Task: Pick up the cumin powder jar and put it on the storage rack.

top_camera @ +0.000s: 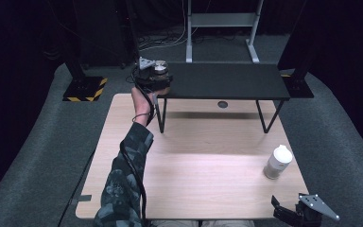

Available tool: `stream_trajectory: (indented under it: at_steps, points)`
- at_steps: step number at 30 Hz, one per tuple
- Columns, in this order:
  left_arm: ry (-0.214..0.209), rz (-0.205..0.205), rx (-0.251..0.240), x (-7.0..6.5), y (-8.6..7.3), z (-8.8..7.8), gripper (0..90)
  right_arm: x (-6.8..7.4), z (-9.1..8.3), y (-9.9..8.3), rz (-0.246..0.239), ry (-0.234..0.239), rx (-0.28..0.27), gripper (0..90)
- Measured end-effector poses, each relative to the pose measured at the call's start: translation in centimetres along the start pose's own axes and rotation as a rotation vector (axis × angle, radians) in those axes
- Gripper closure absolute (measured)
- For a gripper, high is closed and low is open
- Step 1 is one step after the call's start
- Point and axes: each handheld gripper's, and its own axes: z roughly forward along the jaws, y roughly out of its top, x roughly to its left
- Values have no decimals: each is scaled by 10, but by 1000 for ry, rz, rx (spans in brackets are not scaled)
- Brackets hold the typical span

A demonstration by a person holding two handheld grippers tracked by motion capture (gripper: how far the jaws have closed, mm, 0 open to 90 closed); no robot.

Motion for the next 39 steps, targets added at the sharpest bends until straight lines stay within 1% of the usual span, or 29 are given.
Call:
stream_trajectory:
  at_steps: [6, 8, 9, 10, 11, 12, 13, 14, 15, 16, 18, 20, 21, 23, 24, 28, 30, 32, 35, 36, 37, 38, 39]
  points:
    - [3, 3, 5, -1, 1, 0, 297, 1, 0, 0, -1, 2, 2, 0]
    - [15, -2, 12, -3, 3, -1, 294, 0, 0, 0, -5, 4, -1, 0]
    - [25, 0, 16, -6, 3, -2, 278, 0, 0, 0, -5, 5, -2, 0]
    - [39, -2, 17, -8, 3, -2, 227, 0, 0, 0, -6, 5, -4, 0]
    - [43, -13, 15, -9, 3, -3, 174, 0, 0, 0, -8, 6, -5, 0]
    - [38, -22, 13, -8, 2, -5, 121, 0, -1, 0, -11, 6, -7, 0]
    - [38, -22, 13, -8, 2, -5, 84, 0, -1, 0, -11, 5, -7, 0]
    - [69, -26, 19, -13, 2, -8, 57, 0, -1, 0, -10, 5, -5, 0]
    - [72, -24, 30, -13, 3, -9, 38, 0, -1, 0, -11, 5, -6, 0]
    - [78, -22, 43, -14, 4, -11, 3, 0, -1, 0, -12, 5, -6, 0]
    - [82, -2, 46, -15, 1, -17, 0, 1, -1, 0, -13, 5, -4, 0]
    - [84, 7, 48, -15, -2, -23, 0, 1, 0, 1, -14, 7, -2, 0]
    - [93, 10, 51, -16, -4, -26, 0, 2, 0, 1, -15, 7, -3, 0]
    - [92, 26, 50, -16, -8, -33, 0, 2, 0, 1, -18, 9, -2, 0]
    - [99, 37, 59, -17, -9, -36, 0, 3, 0, 1, -20, 9, -3, 0]
    - [117, 62, 68, -20, -24, -51, 0, 3, 0, 1, -20, 10, -1, 0]
    - [122, 73, 107, -21, -30, -56, 0, 4, 0, 1, -20, 10, -2, 0]
    - [125, 80, 124, -21, -41, -62, 0, 4, 1, 1, -22, 10, 0, 0]
    - [119, 79, 151, -19, -60, -70, 0, 4, 1, 1, -22, 10, 1, 0]
    - [120, 76, 167, -19, -66, -72, 0, 4, 1, 1, -22, 10, 1, 0]
    - [117, 63, 180, -18, -79, -77, 0, 4, 1, 1, -21, 11, 1, 0]
    - [117, 63, 180, -18, -79, -77, 1, 4, 1, 1, -21, 11, 1, 0]
    - [116, 55, 189, -19, -88, -80, 1, 4, 2, 1, -21, 10, 2, 0]
